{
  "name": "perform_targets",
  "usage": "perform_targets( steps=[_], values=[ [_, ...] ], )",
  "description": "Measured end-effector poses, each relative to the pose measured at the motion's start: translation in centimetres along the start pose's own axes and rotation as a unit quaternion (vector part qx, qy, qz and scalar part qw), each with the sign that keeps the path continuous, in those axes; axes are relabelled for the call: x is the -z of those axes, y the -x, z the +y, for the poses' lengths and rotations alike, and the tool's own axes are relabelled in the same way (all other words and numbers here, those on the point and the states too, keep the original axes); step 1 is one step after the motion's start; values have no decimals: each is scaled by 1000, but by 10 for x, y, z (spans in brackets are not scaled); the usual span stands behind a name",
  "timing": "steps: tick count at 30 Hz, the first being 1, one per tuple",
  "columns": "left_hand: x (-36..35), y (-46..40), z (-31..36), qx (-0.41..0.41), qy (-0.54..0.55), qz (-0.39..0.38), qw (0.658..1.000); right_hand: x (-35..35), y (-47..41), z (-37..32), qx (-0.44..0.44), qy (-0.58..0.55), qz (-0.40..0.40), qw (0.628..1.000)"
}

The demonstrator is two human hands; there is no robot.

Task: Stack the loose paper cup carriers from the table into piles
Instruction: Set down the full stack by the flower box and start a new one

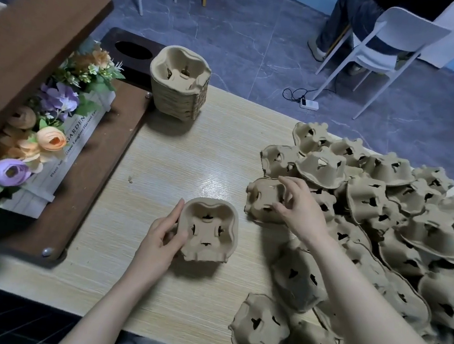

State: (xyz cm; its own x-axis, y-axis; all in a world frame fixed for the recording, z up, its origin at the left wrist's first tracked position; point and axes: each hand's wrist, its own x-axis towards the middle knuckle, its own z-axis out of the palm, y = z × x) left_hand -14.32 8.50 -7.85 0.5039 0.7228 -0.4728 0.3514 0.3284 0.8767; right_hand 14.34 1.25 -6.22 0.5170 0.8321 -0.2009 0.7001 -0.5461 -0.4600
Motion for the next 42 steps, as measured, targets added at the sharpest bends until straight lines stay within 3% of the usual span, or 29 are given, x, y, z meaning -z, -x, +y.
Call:
perform_targets(
  steps=[3,8,13,18,23,35,38,42],
  values=[
    [-1,-1,0,4,4,3,1000,-2,0,2,21,49,-26,998],
    [-1,-2,-4,12,19,8,1000,-13,16,2,105,63,27,992],
    [0,-3,-6,12,32,6,999,-16,35,3,75,83,29,993],
    [2,-4,-4,11,32,-1,999,-13,50,-7,-11,90,17,996],
    [4,-5,-5,7,28,-10,1000,-7,58,-12,-19,165,24,986],
    [7,-6,-6,4,44,-23,999,0,84,-15,7,145,94,985],
    [8,-6,-6,0,46,-26,999,6,97,-15,-10,88,133,987],
    [9,-8,-8,-3,53,-34,998,13,109,-23,-14,-137,168,976]
  ],
)
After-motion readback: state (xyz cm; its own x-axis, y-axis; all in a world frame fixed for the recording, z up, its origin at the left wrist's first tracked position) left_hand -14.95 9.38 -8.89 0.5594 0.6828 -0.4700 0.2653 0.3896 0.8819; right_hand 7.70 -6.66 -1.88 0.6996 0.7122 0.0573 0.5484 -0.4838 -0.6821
